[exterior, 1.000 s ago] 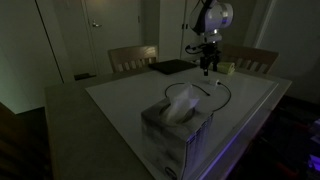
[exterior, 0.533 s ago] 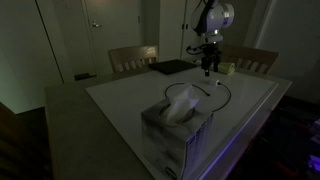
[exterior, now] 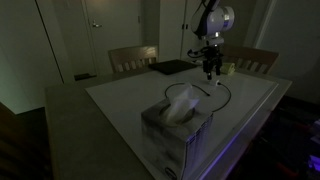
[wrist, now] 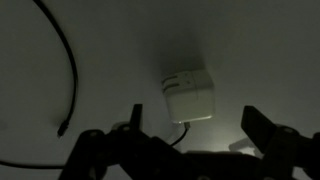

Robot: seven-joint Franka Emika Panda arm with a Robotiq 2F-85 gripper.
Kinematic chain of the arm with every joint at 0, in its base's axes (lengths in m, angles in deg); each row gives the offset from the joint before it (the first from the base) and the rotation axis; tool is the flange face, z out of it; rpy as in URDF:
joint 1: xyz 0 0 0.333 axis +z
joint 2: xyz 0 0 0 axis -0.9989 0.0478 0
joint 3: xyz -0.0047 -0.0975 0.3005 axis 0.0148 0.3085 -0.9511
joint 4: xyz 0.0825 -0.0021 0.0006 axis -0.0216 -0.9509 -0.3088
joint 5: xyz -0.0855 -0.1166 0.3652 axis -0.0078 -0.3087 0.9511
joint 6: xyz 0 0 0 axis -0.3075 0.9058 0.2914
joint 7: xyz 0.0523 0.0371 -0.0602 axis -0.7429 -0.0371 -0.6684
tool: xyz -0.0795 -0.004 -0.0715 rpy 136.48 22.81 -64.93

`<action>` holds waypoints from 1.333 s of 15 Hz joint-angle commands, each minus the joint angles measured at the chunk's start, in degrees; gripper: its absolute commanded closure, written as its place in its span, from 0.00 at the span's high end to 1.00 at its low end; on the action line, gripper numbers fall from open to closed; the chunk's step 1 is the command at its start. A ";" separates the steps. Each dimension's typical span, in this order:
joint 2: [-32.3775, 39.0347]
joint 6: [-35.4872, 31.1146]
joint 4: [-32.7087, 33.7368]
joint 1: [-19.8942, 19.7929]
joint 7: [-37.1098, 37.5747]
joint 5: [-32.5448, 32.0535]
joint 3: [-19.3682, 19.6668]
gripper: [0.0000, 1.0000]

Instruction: Move the ends of the charger to the middle

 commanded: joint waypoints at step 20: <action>-4.77 -8.96 -4.99 -16.15 -0.30 -6.78 -15.00 0.40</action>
